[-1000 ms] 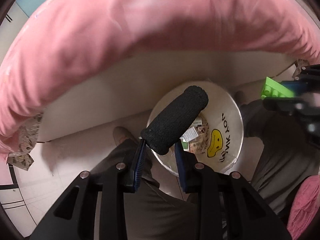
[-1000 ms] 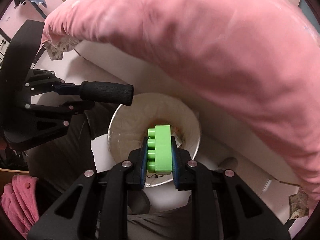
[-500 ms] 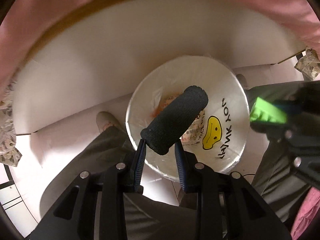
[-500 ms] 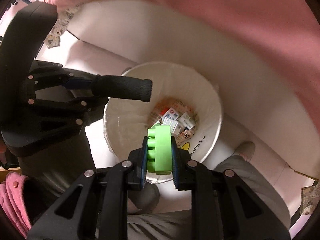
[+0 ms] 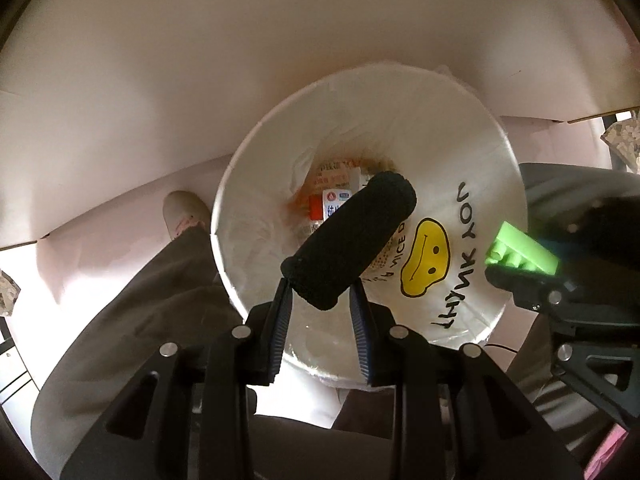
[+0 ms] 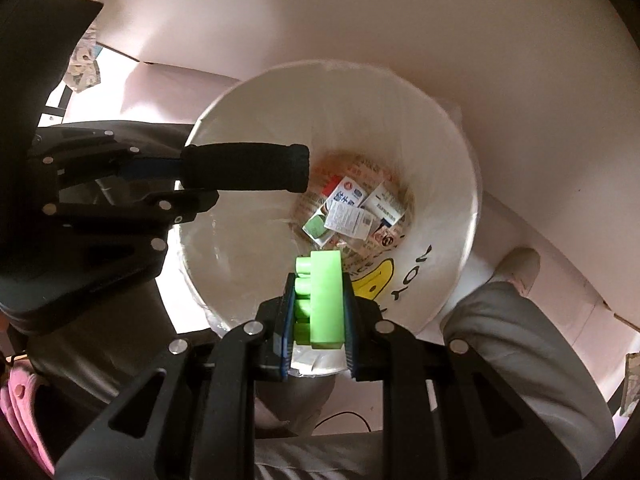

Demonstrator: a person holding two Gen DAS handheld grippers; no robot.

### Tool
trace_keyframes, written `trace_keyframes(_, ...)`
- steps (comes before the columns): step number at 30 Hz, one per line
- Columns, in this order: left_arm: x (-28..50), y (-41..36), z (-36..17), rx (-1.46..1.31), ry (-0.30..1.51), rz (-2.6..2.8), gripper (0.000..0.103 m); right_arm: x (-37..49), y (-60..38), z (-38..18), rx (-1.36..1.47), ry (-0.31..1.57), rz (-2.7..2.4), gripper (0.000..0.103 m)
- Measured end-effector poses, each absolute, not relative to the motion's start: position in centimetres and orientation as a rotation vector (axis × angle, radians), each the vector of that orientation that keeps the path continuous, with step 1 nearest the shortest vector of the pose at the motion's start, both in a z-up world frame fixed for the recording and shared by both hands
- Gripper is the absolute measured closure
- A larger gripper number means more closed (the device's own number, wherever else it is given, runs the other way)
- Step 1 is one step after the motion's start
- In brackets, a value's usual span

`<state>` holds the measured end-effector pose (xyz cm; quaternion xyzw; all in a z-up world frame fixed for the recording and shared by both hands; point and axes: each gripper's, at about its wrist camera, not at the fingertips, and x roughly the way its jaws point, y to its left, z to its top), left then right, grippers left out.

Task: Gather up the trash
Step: 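Open the left tool to drop the black handle while the right tool releases the green brick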

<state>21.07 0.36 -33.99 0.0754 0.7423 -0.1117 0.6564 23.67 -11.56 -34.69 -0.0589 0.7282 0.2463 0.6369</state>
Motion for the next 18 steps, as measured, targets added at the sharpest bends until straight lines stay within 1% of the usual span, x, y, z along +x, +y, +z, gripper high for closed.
trace_keyframes(15,22.2,-0.6,-39.1,0.084,1.811,-0.262,0.07,24.8,-10.9,-39.0,-0.102,1.777,0.539,0.081)
trace_keyframes(17,22.3,-0.7,-39.6,0.074,1.82,-0.258,0.067,24.9,-10.9,-39.3,-0.098,1.786,0.532,0.081)
trace_keyframes(18,22.3,-0.7,-39.8,0.072,1.82,-0.253,0.06,25.0,-10.9,-39.5,-0.098,1.792,0.525,0.075)
